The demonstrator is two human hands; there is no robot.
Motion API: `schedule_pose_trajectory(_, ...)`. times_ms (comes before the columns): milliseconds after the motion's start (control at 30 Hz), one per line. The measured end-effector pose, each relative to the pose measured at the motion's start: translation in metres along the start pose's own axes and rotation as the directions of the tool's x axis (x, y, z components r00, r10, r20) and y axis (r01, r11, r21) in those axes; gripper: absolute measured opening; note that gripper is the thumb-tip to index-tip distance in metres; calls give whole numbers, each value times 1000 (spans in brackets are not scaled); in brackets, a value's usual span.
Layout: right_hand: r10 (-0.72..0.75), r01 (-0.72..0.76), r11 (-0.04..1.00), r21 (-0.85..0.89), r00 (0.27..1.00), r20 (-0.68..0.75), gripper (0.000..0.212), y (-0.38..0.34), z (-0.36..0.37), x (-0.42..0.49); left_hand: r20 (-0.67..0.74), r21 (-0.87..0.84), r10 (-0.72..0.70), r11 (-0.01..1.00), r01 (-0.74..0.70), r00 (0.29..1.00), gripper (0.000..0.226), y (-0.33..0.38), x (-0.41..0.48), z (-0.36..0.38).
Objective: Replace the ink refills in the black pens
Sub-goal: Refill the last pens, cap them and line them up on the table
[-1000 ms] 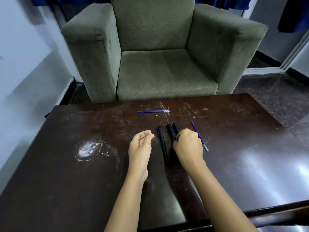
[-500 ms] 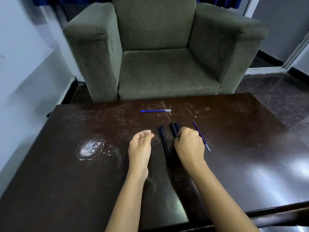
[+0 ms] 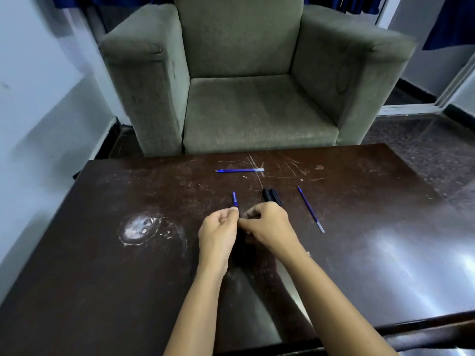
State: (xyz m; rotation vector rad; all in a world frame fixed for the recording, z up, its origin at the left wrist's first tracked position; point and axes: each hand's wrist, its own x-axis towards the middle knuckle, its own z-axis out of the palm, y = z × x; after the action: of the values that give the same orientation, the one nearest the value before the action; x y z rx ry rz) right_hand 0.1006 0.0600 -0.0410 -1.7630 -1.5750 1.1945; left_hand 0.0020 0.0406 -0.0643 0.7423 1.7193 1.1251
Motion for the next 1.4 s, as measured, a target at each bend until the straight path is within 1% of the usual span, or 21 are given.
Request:
schedule_pose_trajectory(67, 16, -44, 990, 135, 980, 200, 11, -4, -4, -2, -19, 28, 38, 999, -38, 999, 21, 0, -1, 0)
schedule_pose_trajectory(100, 17, -57, 985, 161, 971, 238, 9, -4, -6, -2, -21, 32, 56, 998, -55, 998, 21, 1, -2, -1)
schedule_pose_trajectory(133, 14, -52, 984, 173, 976, 216, 10, -4, -8, 0, -19, 41, 81, 996, -80, 997, 22, 2, -3, -1)
schedule_pose_trajectory(233, -28, 39, 990, 136, 997, -78, 21, 1, -13, 7, 72, 186, 171, 966, -182, 983, 25, 2, -4, -2)
schedule_pose_trajectory(300, -70, 97, 980, 174, 985, -157, 20, 3, -15, 11, 151, 282, 201, 930, -237, 968, 26, 4, -8, 0)
schedule_pose_trajectory(400, -76, 115, 969, 219, 981, -180, 16, 6, -13, 14, 193, 343, 221, 898, -277, 956, 36, 7, -13, 5)
schedule_pose_trajectory(500, -76, 118, 963, 242, 981, -177, 17, 5, -12, 15, 193, 375, 296, 859, -349, 935, 33, 6, -12, 5)
schedule_pose_trajectory(633, -58, 99, 946, 308, 988, -140, 19, 4, -10, 16, 213, 370, 332, 843, -390, 919, 35, 1, -8, 4)
schedule_pose_trajectory(800, -82, 129, 905, 406, 988, -131, 25, 3, -14, 15, 237, 308, 372, 848, -432, 898, 25, 2, -12, 4)
schedule_pose_trajectory(900, -56, 120, 879, 462, 987, -150, 25, 5, -14, 19, 268, 294, 316, 873, -390, 910, 21, 4, -14, 6)
schedule_pose_trajectory(967, 3, 121, 856, 502, 971, -240, 27, 6, -17, 22, 257, 313, 247, 893, -323, 934, 24, 6, -13, 7)
schedule_pose_trajectory(1000, 24, 125, 866, 483, 957, -290, 27, 8, -21, 23, 243, 327, 214, 900, -288, 946, 26, 8, -12, 7)
schedule_pose_trajectory(1033, 24, 121, 902, 416, 945, -326, 26, 10, -27, 24, 228, 337, 193, 904, -264, 954, 28, 8, -10, 7)
schedule_pose_trajectory(1067, 3, 98, 952, 289, 944, -331, 24, 12, -32, 24, 211, 344, 190, 904, -255, 959, 29, 8, -9, 6)
schedule_pose_trajectory(1100, -22, 61, 990, 124, 955, -297, 23, 13, -37, 22, 195, 349, 205, 899, -263, 959, 29, 7, -7, 4)
schedule_pose_trajectory(1133, -33, 23, 999, -45, 972, -233, 23, 13, -39, 20, 180, 350, 233, 893, -283, 956, 29, 6, -7, 2)
schedule_pose_trajectory(1167, -28, -3, 984, -180, 986, -166, 23, 14, -37, 19, 165, 350, 268, 884, -311, 949, 29, 6, -7, 0)
schedule_pose_trajectory(1233, 12, -44, 932, -360, 996, -90, 27, 17, -27, 20, 148, 363, 341, 854, -372, 928, 27, 4, -9, -2)
schedule_pose_trajectory(1267, 31, -62, 905, -420, 996, -81, 28, 19, -22, 21, 148, 385, 367, 834, -396, 918, 26, 2, -9, -2)
schedule_pose_trajectory(1333, 31, -61, 882, -466, 997, -73, 28, 20, -18, 23, 155, 457, 398, 783, -423, 904, 28, 0, -9, -4)
schedule_pose_trajectory(1400, -69, 31, 909, -415, 995, -78, 26, 17, -23, 23, 167, 543, 443, 704, -457, 881, 31, -2, -7, -7)
